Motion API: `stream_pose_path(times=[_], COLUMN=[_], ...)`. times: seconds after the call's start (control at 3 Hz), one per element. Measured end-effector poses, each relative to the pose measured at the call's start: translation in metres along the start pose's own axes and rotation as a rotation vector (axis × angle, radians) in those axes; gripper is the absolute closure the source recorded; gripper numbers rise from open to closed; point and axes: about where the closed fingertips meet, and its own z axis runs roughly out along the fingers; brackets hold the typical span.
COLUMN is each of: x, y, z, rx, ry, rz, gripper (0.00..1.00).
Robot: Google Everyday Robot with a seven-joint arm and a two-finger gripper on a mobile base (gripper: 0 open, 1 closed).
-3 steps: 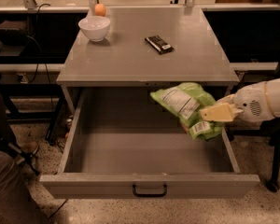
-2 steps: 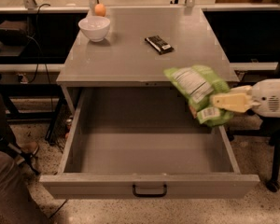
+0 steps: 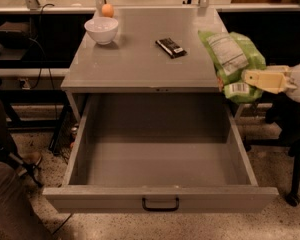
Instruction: Pick green rice chip bag from top drawer and place on counter
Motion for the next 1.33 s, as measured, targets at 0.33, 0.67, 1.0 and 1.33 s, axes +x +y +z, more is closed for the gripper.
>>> stream_pose_path(times=[0.33,0.67,1.0,1.33], x=[-0.024,-0.041,-0.053,-0.057], y=[-0.026,-0.045,-0.057,-0.061], z=[0.019,0.042,0.067,0.095], rx=[0.043,0.058,0.060,0.034], ry=[-0.027,-0.058,-0.083,-0.089], rz=[0.013,0.051,0.086,0.113], gripper=[1.00,1.00,1.00,0.85])
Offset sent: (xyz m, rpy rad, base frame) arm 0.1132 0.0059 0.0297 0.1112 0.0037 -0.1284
